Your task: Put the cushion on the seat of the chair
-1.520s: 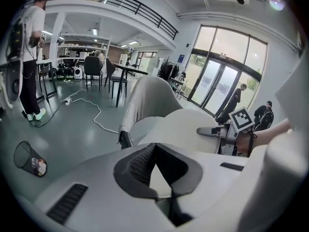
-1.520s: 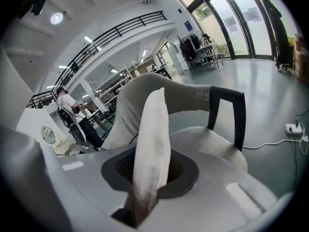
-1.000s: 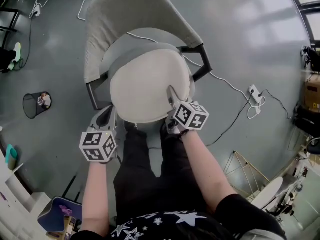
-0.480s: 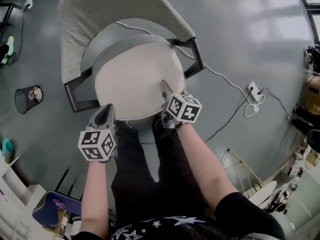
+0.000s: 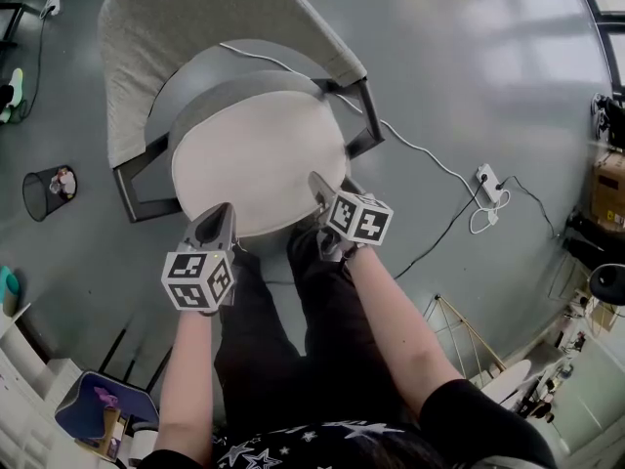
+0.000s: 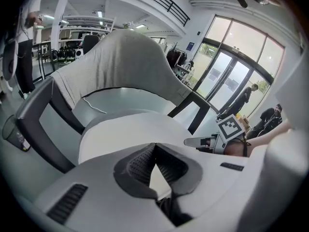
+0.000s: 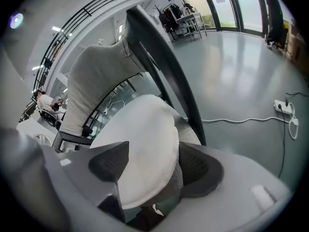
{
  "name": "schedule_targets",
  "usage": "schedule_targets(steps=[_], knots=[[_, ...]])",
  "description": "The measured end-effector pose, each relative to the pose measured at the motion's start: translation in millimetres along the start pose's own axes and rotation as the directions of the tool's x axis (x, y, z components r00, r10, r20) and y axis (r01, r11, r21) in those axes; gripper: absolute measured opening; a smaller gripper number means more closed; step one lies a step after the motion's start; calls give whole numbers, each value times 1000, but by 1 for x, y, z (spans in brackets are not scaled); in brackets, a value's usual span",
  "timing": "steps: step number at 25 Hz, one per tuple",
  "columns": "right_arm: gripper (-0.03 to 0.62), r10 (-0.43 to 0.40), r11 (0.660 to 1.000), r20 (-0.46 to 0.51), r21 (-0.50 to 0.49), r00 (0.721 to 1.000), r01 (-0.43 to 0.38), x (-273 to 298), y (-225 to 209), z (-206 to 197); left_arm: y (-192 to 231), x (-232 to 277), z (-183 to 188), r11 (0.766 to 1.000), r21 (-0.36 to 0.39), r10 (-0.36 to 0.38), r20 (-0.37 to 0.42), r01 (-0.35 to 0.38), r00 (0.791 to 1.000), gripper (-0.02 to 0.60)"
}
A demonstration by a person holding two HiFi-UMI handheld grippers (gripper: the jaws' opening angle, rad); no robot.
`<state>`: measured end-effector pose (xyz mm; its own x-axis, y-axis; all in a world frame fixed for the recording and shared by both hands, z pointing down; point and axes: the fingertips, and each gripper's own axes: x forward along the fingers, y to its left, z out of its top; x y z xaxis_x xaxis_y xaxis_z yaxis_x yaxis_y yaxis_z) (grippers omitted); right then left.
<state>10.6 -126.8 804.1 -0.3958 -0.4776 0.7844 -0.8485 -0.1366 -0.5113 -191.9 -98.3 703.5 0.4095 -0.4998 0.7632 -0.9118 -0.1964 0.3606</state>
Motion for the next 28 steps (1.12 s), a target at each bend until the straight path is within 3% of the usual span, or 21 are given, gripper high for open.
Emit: schedule_targets(steps=[7, 16, 23, 28], knots=[[291, -38, 995, 53, -89, 998, 42, -40, 0, 9, -11, -22, 23, 998, -39, 48, 79, -45, 996, 8], [279, 111, 968, 73, -234, 991, -91, -80, 60, 51, -26, -78, 60, 986, -126, 131, 219, -105, 967, 8], [213, 269, 907, 83, -357, 960, -223, -114, 142, 83, -40, -126, 83, 985, -141, 141, 313, -101, 939, 8], [184, 344, 845, 58, -455, 937, -282, -150, 191, 69, -65, -162, 83, 994, -90, 96, 362, -68, 927, 8]])
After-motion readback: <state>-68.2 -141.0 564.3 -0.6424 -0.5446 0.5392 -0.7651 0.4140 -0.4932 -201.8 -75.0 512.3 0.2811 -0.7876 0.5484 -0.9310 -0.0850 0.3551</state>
